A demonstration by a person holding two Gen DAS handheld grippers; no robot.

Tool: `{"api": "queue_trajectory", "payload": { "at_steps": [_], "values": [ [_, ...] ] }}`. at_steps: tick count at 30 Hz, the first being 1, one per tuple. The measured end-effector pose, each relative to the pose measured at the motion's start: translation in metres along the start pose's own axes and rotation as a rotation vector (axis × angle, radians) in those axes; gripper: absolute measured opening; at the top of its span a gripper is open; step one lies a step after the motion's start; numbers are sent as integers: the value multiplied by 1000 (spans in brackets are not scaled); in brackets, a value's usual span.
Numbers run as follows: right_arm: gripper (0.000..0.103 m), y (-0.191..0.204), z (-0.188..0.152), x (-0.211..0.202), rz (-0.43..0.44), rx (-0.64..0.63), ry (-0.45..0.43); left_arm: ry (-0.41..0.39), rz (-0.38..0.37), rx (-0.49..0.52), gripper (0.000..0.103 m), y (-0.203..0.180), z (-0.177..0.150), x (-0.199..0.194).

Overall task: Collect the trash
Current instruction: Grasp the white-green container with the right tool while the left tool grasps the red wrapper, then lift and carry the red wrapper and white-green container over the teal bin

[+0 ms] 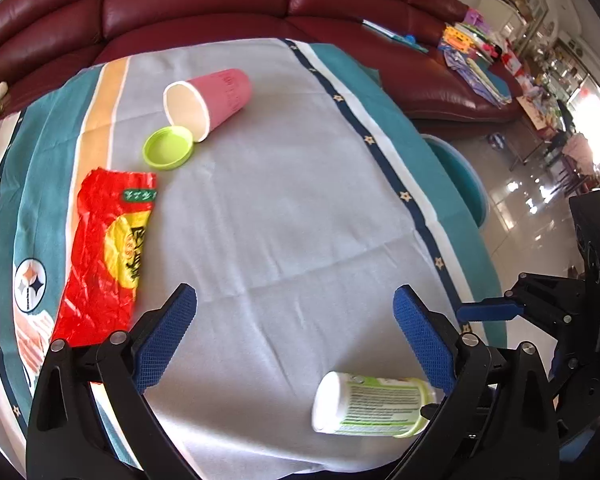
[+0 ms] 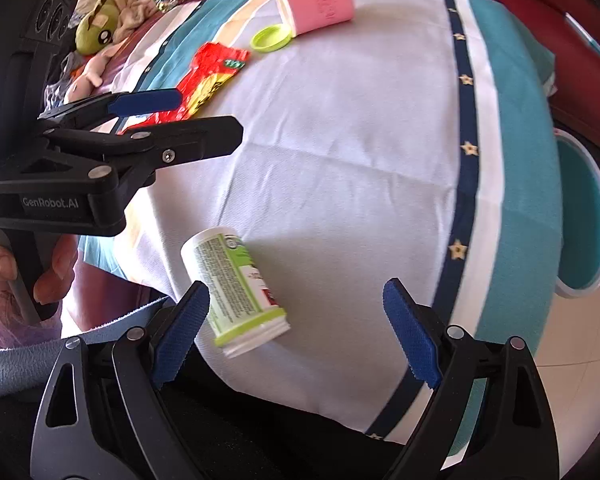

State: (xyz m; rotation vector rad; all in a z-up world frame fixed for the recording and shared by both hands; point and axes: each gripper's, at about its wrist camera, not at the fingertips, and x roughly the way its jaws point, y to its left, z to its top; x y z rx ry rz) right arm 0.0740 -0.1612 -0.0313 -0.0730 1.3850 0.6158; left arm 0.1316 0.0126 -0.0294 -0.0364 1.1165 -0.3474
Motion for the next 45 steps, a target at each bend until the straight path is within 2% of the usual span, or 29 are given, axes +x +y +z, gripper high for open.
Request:
{"api": "queue_trajectory", "payload": {
  "at_steps": [4,8,11,14,16,23,30,33,36,38,40,42,45],
  "values": [
    [84,25,8,24,-14,-74,66,-5,30,-42,99,30,-12,-6],
    [70,41,12,49,-48,-134,141,-13,43,-98,99,57,-19,-12],
    [67,45,13,64,-57,-145,181,-18,58,-127,99,74,-20,-14],
    [59,46,15,74,-59,-138,211,-19,71,-152,99,90,-21,-15],
    [53,45,16,72,-63,-136,188,-16,84,-168,99,100,-19,-13],
    [52,7,40,60,-73,28,105,17,143,-194,99,128,-13,4],
    [53,-25,55,51,-61,144,43,87,193,-104,99,130,-8,35],
    [53,-34,56,47,-46,174,28,125,237,-50,99,129,-7,50],
    [53,-39,57,44,-35,200,10,125,239,-36,99,131,-7,57],
    [53,-44,56,41,-28,217,0,99,237,-36,90,131,-7,54],
    [53,-48,55,39,-20,232,-7,81,237,-31,77,130,-7,51],
    [53,-52,56,38,-13,248,-12,72,236,-27,72,130,-7,49],
    [53,-55,55,39,7,272,-23,59,240,-21,55,126,-7,46]
  ]
}}
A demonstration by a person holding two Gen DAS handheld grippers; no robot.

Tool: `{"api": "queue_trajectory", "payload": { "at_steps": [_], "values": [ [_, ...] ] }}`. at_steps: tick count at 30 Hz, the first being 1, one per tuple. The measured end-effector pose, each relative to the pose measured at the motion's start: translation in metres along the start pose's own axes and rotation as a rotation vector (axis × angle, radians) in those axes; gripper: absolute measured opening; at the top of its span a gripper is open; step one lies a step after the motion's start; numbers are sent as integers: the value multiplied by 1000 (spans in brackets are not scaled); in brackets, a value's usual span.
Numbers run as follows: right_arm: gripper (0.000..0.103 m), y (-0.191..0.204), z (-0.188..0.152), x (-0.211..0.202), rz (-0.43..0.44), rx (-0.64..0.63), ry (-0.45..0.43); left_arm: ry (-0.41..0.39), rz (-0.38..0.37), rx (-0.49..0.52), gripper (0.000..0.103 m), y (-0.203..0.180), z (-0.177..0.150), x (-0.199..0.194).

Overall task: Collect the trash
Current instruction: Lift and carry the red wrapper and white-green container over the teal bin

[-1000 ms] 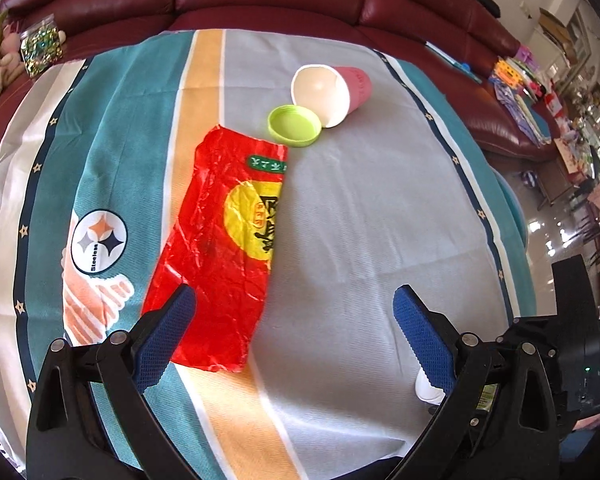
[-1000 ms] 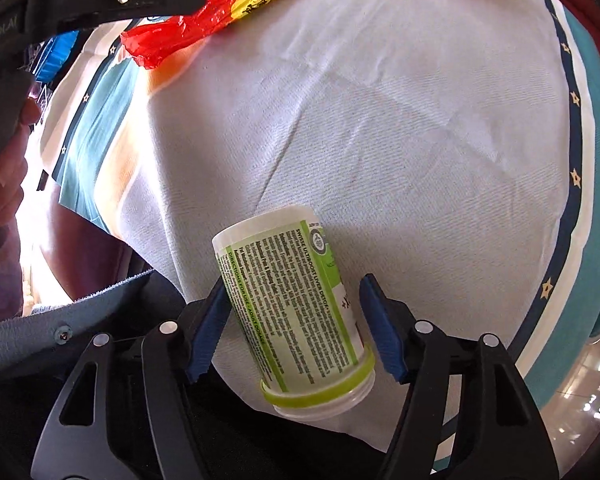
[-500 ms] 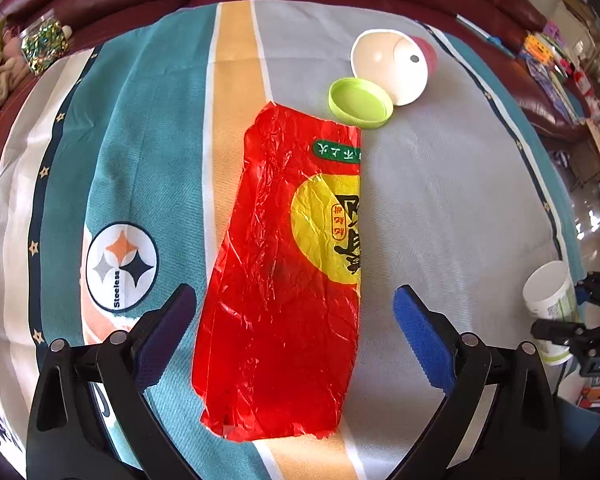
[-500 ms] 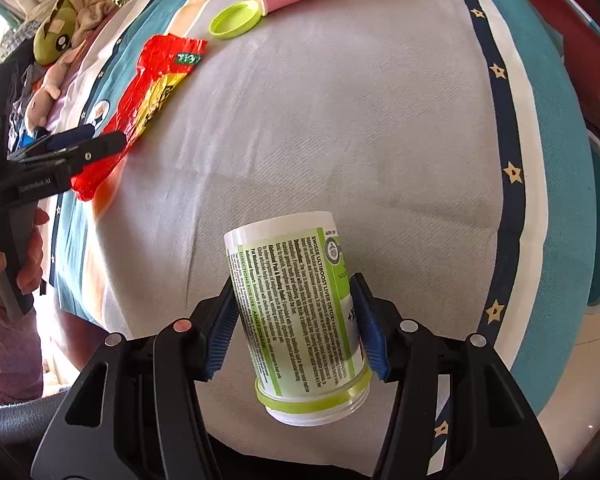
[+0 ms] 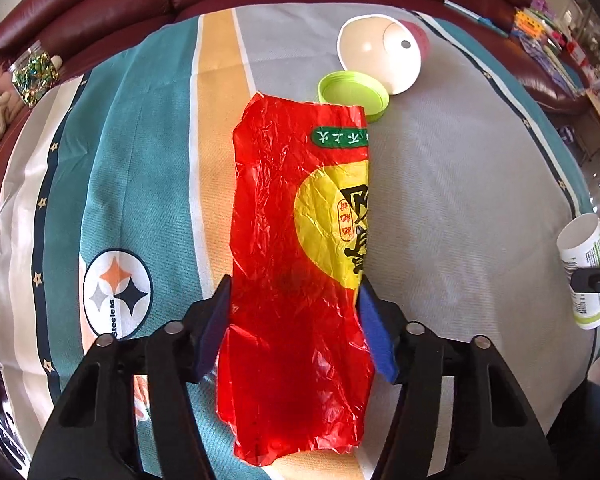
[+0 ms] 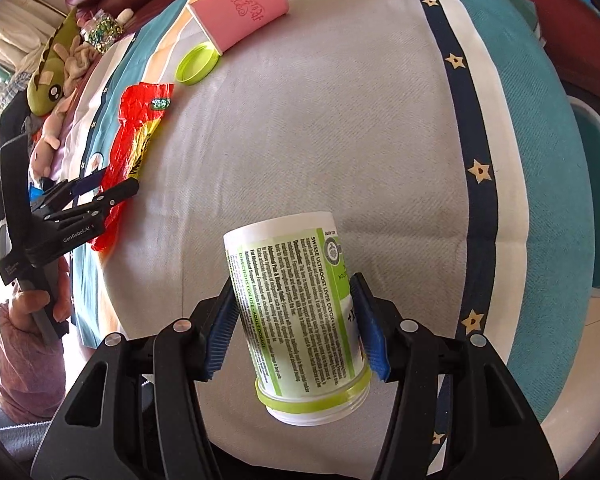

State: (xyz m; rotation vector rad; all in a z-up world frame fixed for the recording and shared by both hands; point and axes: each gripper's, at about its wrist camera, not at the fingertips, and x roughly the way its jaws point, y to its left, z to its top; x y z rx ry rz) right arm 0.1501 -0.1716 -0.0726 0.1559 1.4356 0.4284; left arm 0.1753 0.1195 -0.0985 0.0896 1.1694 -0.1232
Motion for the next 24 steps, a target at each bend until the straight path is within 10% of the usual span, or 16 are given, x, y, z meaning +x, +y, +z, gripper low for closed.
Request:
{"api": "queue_trajectory", "payload": {
  "at_steps": [6,24],
  "values": [
    [53,-10,1,-9,31,39,-32,-30,-2,-45,11,-3,1,-17],
    [53,-70,-8,-55,117,164,-167,-89,-144,21,8,-87,32,-67]
  ]
}}
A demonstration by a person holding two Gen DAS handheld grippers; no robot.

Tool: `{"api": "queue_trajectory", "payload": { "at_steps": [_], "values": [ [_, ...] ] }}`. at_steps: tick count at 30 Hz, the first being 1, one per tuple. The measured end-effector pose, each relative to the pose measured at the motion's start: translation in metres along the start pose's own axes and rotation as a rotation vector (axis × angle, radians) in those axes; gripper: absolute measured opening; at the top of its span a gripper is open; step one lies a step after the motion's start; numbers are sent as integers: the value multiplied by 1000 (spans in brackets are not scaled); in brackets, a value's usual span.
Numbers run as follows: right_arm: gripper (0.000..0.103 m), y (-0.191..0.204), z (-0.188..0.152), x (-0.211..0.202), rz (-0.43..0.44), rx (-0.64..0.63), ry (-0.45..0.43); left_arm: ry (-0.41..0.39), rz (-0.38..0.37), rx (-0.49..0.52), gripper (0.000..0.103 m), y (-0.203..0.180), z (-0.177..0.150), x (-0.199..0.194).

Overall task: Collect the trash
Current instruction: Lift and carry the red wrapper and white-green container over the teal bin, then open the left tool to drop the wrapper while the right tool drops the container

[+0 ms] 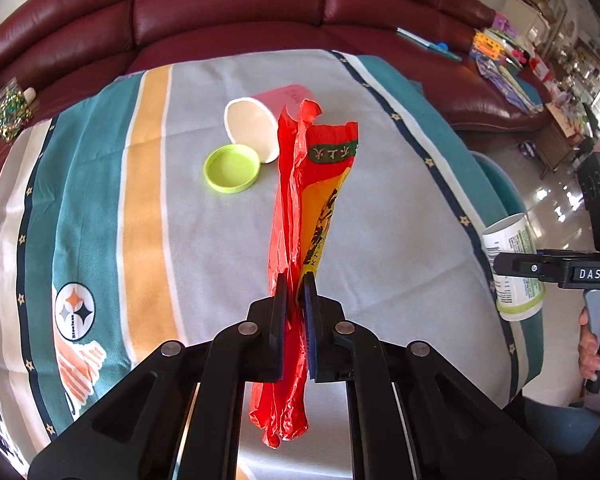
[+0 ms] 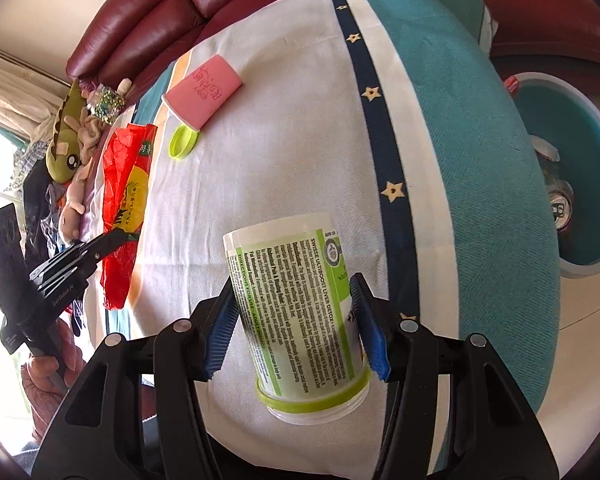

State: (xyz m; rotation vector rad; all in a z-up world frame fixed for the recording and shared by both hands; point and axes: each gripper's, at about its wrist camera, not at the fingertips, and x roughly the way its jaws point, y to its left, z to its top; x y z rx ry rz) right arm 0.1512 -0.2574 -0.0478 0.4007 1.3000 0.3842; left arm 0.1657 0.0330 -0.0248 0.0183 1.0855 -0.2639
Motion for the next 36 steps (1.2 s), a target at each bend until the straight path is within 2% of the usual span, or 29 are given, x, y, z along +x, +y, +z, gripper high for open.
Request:
{"api": "queue_trajectory", "payload": {
  "at_steps": [9,18,24,33,35,36],
  "values": [
    [53,-77,19,-63,5,149,-164,-3,-157,127,8,-109,48,15],
    [53,-178,28,-122,-30,330,-309,86,-262,252,9,-227,89,67],
    [53,-222,28,-129,-25,413,-323,165,-296,256,9,-277,107,110],
    [51,-250,39,-122,-18,451,-303,243,-309,241,12,-324,129,162],
    [49,-253,43,-120,-21,454,-300,254,-311,240,15,-330,131,172],
    [48,-254,43,-119,-24,456,-299,253,-305,243,24,-334,132,176]
  ]
}}
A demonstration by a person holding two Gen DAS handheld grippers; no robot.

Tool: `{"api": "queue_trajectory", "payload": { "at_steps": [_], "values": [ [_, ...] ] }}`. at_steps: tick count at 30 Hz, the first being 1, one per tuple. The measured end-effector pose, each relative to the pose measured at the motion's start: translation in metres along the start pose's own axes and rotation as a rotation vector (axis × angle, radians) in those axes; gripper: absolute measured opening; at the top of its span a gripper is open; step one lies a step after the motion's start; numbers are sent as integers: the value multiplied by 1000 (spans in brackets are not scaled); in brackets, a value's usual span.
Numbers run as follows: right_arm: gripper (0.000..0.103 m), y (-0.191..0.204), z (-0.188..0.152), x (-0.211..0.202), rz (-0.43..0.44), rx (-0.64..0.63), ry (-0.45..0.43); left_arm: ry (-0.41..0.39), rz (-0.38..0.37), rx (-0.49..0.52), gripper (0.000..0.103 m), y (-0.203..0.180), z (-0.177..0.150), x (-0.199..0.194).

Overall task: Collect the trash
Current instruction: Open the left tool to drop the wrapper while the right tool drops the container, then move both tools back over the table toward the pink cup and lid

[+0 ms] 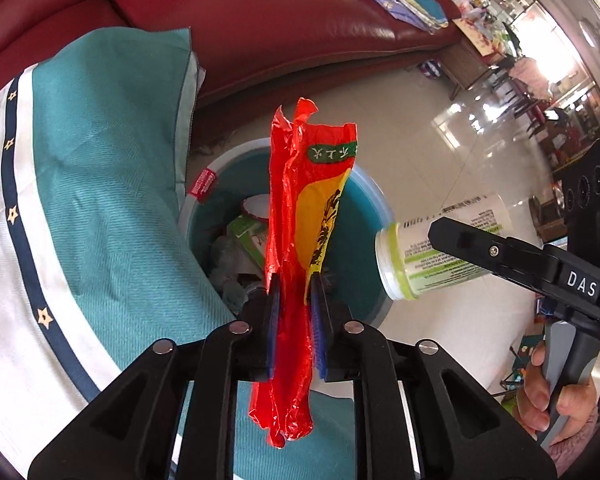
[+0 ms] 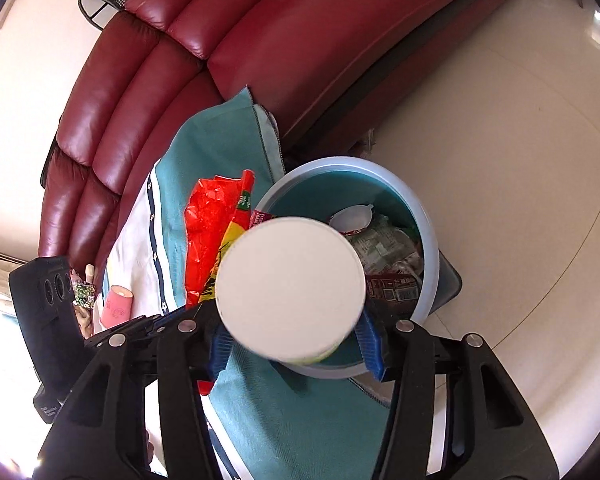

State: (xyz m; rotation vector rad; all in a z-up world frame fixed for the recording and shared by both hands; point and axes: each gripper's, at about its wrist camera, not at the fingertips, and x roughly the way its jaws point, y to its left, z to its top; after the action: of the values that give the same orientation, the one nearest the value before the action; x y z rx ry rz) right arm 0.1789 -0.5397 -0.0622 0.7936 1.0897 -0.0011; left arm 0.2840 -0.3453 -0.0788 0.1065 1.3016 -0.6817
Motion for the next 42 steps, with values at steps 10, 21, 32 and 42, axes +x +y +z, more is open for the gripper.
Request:
{"api": "queue_trajectory", "payload": {
  "at_steps": [10,21,32,42],
  "values": [
    [48,-9,9,11,-12,5,4,-25,68,15,75,0,8,8],
    [49,7,14,36,8,-22,59,-57,77,4,96,17,-9,-18],
    [81,11,8,42,-108,-9,64,-57,94,-3,97,37,-30,-29],
    [85,18,-8,24,-214,-12,53,-79,84,-14,97,44,-50,-47]
  ]
}}
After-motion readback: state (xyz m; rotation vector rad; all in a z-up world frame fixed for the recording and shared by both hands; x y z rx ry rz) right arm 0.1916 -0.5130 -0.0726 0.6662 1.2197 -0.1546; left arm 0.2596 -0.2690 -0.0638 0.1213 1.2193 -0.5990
